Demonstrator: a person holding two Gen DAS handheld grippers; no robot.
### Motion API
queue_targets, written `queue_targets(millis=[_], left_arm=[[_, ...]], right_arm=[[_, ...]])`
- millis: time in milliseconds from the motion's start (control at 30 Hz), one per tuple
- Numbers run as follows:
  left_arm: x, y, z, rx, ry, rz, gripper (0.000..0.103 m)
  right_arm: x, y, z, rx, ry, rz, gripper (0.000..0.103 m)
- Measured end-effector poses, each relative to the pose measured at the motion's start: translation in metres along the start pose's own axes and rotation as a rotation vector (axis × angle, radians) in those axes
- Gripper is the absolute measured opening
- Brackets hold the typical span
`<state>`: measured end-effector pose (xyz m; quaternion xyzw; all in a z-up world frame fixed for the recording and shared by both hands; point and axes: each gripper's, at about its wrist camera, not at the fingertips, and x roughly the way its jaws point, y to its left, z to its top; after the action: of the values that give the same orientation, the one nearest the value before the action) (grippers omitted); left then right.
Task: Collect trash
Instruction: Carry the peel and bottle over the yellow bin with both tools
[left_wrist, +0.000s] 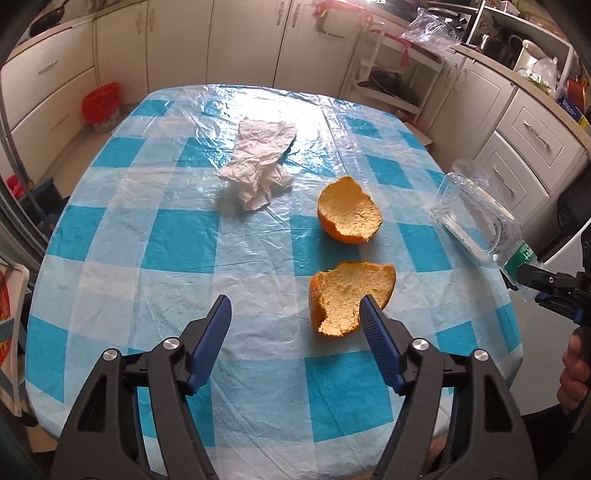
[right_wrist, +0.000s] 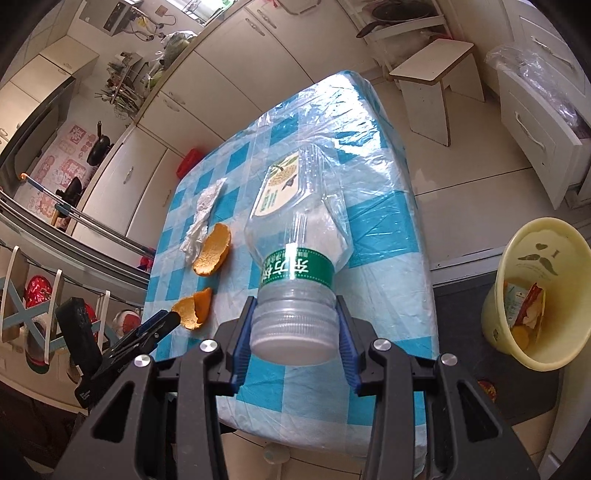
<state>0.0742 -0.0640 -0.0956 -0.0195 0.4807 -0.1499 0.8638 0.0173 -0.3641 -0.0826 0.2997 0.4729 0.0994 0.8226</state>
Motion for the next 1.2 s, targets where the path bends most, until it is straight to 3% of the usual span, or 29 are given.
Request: queue_targets(millis=[67, 100, 133, 167, 200, 233, 533, 867, 967, 1067, 1200], left_arm=[[0.008, -0.003, -0.001, 0.005, 0.011, 0.002, 0.068], [0.01, -0.005, -0.001, 0.006, 0.006, -0.009, 0.063], [0.01, -0.008, -0.002, 0.013, -0.012, -0.018, 0.036], [0.013, -0.012, -0.002, 0.023, 0.001, -0.041, 0.019], [0.013, -0.015, -0.002, 0.028, 0.011, -0.057, 0.008], [0.011, -0.018, -0.003, 0.031, 0.001, -0.07, 0.005], [-0.029, -0.049, 0.003, 0.051, -0.085, -0.243, 0.004], [-0.007, -0.125, -0.002, 0.066, -0.044, -0.36, 0.004], [0.003, -0.165, 0.002, 0.098, -0.036, -0.4, 0.004], [0.015, -0.217, 0.006, 0.153, -0.027, -0.437, 0.004], [0.035, -0.28, 0.004, 0.215, 0.005, -0.46, 0.004]], right_arm=[[0.002, 0.0, -0.002, -0.005, 0.01, 0.004, 0.041], [0.004, 0.0, -0.002, -0.006, 0.013, 0.005, 0.041], [0.005, 0.0, -0.002, -0.006, 0.015, 0.008, 0.041], [0.004, -0.001, -0.002, 0.001, 0.016, 0.015, 0.041], [0.003, -0.003, -0.002, 0.012, 0.014, 0.03, 0.041], [0.0, -0.006, -0.002, 0.025, 0.009, 0.047, 0.041], [-0.036, -0.042, -0.001, 0.171, -0.065, 0.167, 0.041], [-0.097, -0.098, -0.009, 0.31, -0.214, 0.192, 0.041], [-0.12, -0.119, -0.012, 0.348, -0.267, 0.113, 0.041], [-0.138, -0.139, -0.012, 0.366, -0.287, -0.059, 0.041], [-0.135, -0.171, -0.003, 0.423, -0.22, -0.266, 0.043]])
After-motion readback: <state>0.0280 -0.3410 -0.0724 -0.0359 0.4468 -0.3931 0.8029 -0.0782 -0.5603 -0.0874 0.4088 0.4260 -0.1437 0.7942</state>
